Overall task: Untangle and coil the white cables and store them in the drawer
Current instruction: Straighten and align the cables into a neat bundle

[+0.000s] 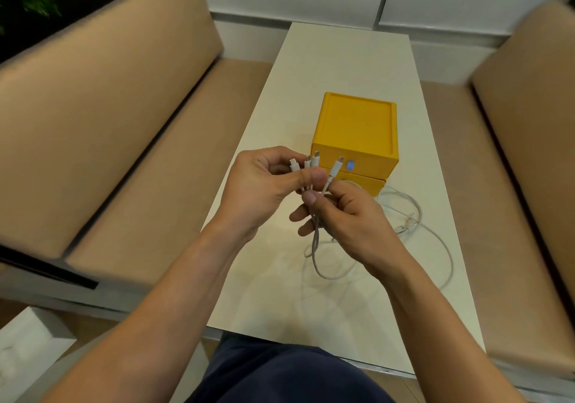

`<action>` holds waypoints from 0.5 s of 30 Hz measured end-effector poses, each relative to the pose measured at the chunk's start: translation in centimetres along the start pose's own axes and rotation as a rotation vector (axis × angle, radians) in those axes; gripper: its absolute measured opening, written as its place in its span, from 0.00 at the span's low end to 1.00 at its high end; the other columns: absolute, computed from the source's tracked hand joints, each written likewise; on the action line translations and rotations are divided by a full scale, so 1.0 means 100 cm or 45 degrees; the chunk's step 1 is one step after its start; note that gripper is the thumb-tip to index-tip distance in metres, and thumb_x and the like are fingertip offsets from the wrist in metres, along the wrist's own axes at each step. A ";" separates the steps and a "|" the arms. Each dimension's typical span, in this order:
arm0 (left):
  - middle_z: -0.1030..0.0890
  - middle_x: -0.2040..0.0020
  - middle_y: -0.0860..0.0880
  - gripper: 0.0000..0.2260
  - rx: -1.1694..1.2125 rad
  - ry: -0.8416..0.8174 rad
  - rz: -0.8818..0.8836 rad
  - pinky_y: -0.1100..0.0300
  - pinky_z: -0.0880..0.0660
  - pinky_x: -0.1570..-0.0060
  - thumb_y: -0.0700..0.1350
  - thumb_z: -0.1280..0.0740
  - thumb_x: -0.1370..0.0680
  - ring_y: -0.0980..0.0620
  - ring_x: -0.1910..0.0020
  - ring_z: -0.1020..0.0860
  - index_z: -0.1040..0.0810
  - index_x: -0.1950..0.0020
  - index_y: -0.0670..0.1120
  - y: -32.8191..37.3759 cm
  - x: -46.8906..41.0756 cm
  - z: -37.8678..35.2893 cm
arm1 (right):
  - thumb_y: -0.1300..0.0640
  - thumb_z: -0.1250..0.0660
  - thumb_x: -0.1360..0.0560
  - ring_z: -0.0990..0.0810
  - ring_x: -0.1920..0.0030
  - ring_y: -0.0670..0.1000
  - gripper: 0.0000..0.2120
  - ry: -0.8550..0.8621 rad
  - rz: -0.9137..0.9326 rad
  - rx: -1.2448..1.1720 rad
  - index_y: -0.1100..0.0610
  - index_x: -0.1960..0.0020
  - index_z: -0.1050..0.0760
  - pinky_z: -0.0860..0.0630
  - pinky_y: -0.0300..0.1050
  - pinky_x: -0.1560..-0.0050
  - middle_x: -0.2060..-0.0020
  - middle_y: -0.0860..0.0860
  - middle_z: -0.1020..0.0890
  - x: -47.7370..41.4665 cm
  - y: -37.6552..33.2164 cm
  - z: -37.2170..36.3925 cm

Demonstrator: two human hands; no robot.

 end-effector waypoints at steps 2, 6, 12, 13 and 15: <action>0.14 0.62 0.45 0.05 0.027 -0.021 0.008 0.64 0.24 0.63 0.40 0.20 0.29 0.53 0.66 0.19 0.14 0.58 0.47 0.001 -0.002 -0.001 | 0.52 0.37 0.16 0.12 0.57 0.53 0.10 -0.028 0.009 0.046 0.54 0.44 0.19 0.16 0.52 0.48 0.57 0.51 0.12 0.000 -0.002 0.002; 0.16 0.62 0.42 0.06 0.120 -0.121 0.030 0.57 0.26 0.67 0.44 0.20 0.33 0.47 0.66 0.23 0.13 0.58 0.47 -0.001 -0.001 -0.007 | 0.48 0.43 0.14 0.13 0.54 0.48 0.21 -0.247 -0.023 0.171 0.62 0.46 0.19 0.20 0.47 0.44 0.60 0.48 0.14 0.001 -0.006 0.011; 0.18 0.54 0.30 0.13 0.230 -0.219 0.072 0.55 0.24 0.64 0.51 0.25 0.28 0.49 0.71 0.26 0.13 0.48 0.45 -0.007 -0.003 -0.020 | 0.49 0.41 0.14 0.18 0.66 0.51 0.16 -0.242 0.017 0.189 0.58 0.53 0.22 0.21 0.58 0.55 0.69 0.52 0.25 -0.008 -0.008 0.017; 0.20 0.48 0.27 0.14 0.214 -0.268 0.091 0.56 0.23 0.65 0.55 0.28 0.27 0.50 0.72 0.26 0.13 0.47 0.49 -0.008 -0.003 -0.024 | 0.51 0.42 0.14 0.18 0.67 0.52 0.16 -0.202 0.046 0.179 0.59 0.54 0.24 0.21 0.57 0.57 0.70 0.51 0.26 -0.010 -0.010 0.015; 0.20 0.43 0.29 0.17 0.156 -0.437 0.126 0.54 0.23 0.67 0.61 0.33 0.25 0.45 0.71 0.23 0.15 0.42 0.54 -0.008 0.000 -0.030 | 0.56 0.44 0.13 0.20 0.69 0.51 0.16 -0.159 0.103 0.179 0.58 0.57 0.25 0.21 0.57 0.60 0.70 0.49 0.27 -0.013 -0.012 0.009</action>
Point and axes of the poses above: each hand's wrist, its own x-axis away from the middle knuckle, its own z-axis out of the back of the hand, y = z × x, the point moved 3 cm from there along -x, towards the middle knuckle
